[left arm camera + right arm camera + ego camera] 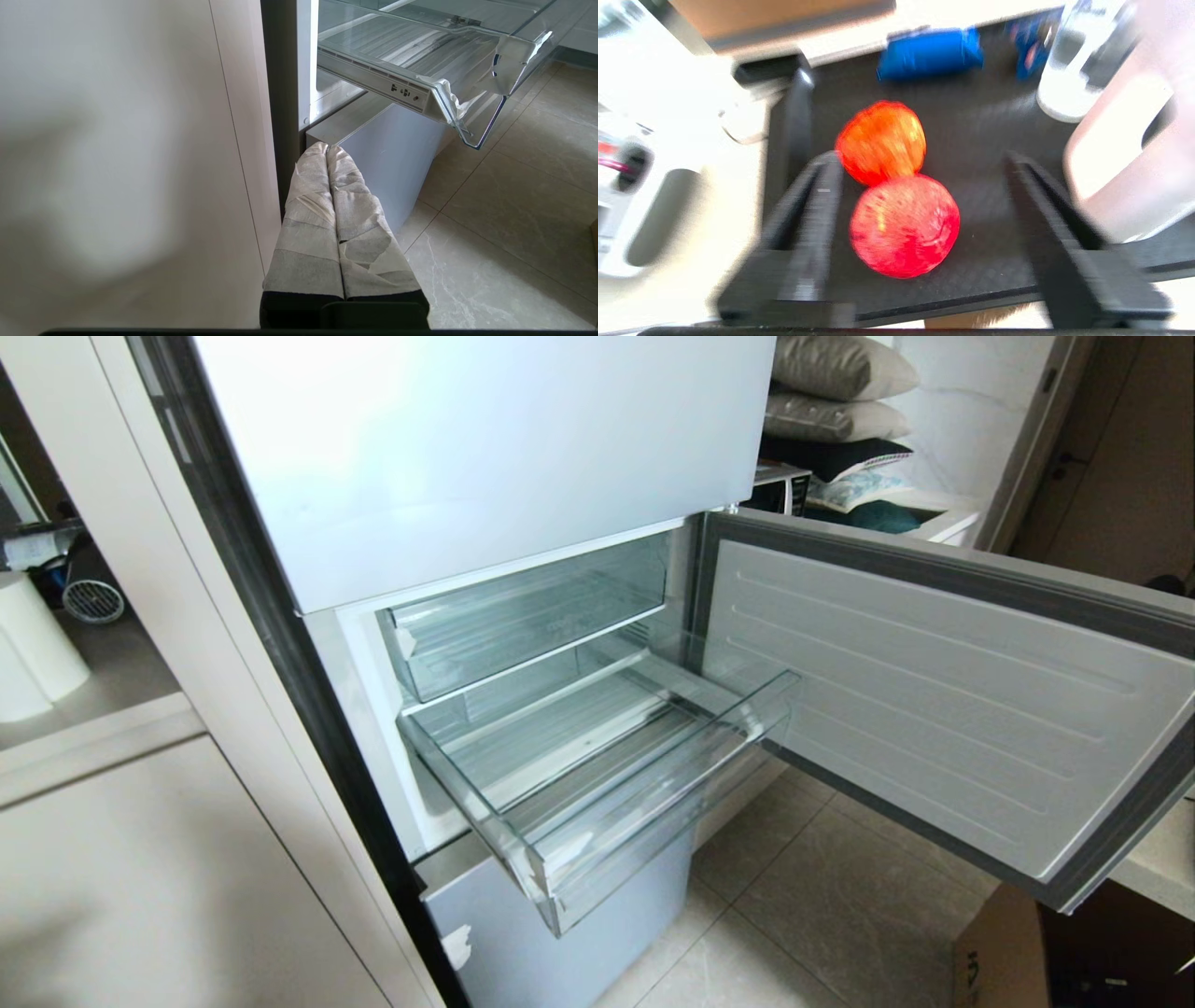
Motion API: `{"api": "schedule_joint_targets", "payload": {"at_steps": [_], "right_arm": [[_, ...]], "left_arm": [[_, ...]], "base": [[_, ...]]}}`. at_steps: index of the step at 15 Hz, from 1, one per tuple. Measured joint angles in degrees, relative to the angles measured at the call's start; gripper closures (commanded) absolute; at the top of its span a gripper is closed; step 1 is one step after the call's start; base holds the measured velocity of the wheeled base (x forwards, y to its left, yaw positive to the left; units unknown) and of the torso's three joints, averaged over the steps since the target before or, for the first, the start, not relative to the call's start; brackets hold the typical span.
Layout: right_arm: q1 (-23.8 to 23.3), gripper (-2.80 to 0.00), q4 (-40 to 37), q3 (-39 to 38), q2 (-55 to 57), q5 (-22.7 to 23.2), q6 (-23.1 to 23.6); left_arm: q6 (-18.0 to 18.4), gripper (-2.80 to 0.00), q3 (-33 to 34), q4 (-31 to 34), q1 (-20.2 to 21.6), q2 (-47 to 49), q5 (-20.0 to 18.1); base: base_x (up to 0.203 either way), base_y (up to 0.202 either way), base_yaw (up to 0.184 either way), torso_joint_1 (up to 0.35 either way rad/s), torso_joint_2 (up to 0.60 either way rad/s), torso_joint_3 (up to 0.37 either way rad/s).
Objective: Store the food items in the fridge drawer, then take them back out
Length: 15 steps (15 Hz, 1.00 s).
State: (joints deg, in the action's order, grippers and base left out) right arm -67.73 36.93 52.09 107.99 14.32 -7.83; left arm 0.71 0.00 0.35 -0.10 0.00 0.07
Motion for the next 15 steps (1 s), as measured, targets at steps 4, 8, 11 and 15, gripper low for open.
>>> {"api": "schedule_joint_targets", "payload": {"at_steps": [4, 8, 11, 15], "right_arm": [[0.5, 0.0, 0.0, -4.5, -12.7, 0.0, -0.1], [14.1, 0.0, -1.2, -9.1, -30.1, -1.7, 0.1], [32.1, 0.0, -7.2, -11.3, -42.4, -6.8, 1.5], [59.6, 0.0, -19.7, -15.7, -53.8, -11.8, 4.3]], "left_arm": [[0.0, 0.0, 0.0, 0.0, 0.0, 0.0, 0.0], [0.0, 0.0, 0.0, 0.0, 0.0, 0.0, 0.0], [0.0, 0.0, 0.0, 0.0, 0.0, 0.0, 0.0], [0.0, 0.0, 0.0, 0.0, 0.0, 0.0, 0.0]], "base": [[0.0, 0.0, 0.0, 0.0, 0.0, 0.0], [0.0, 0.0, 0.0, 0.0, 0.0, 0.0], [0.0, 0.0, 0.0, 0.0, 0.0, 0.0], [0.0, 0.0, 0.0, 0.0, 0.0, 0.0]]}}
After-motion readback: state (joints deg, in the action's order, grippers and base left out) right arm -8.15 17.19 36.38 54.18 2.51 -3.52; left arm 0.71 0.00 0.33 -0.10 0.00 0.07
